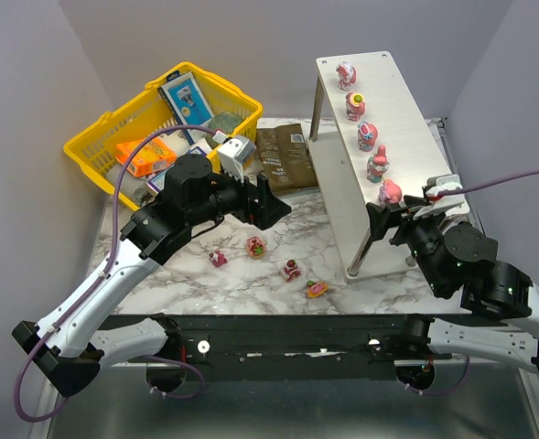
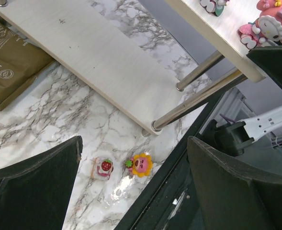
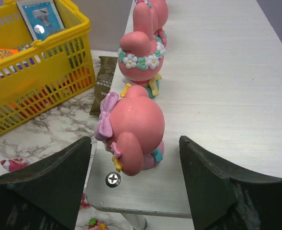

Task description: Place and organize the plastic toys onto the shelf

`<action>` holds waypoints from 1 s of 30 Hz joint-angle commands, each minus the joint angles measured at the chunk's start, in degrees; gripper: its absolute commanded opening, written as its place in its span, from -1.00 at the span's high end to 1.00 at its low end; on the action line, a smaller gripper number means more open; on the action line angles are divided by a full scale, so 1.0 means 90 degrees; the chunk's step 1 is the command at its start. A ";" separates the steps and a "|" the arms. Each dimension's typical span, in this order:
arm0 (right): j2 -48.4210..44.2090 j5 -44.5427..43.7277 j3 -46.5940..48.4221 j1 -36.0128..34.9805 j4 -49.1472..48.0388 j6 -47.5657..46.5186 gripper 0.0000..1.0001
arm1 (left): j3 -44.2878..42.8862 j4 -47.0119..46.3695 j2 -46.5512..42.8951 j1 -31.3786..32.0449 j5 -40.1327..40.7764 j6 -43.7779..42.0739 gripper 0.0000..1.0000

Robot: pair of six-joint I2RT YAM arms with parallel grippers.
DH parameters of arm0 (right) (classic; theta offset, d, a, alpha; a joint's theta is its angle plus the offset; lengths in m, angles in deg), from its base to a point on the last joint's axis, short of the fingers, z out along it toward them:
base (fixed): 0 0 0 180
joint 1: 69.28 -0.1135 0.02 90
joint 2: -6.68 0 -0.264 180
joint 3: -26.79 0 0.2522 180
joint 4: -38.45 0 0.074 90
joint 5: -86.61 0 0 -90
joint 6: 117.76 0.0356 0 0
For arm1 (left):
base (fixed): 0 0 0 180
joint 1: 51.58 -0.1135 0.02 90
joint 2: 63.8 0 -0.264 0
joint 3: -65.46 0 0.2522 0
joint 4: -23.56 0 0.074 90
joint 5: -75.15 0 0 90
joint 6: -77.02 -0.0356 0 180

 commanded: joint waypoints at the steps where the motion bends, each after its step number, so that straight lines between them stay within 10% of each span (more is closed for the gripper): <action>1: 0.0048 0.0080 0.0617 0.0018 0.0678 0.0102 -0.73 | -0.0126 -0.0164 0.0064 0.0013 0.0006 0.0006 -0.98; 18: 0.1024 0.0832 0.2707 0.0018 0.1851 0.0347 -0.91 | -0.0058 -0.0038 0.0054 0.0013 0.0093 -0.0072 -0.98; 30: 0.2301 0.1866 0.3996 0.0028 0.1002 -0.0941 -0.91 | 0.0167 0.0577 -0.0297 0.0003 0.1743 -0.0092 -0.98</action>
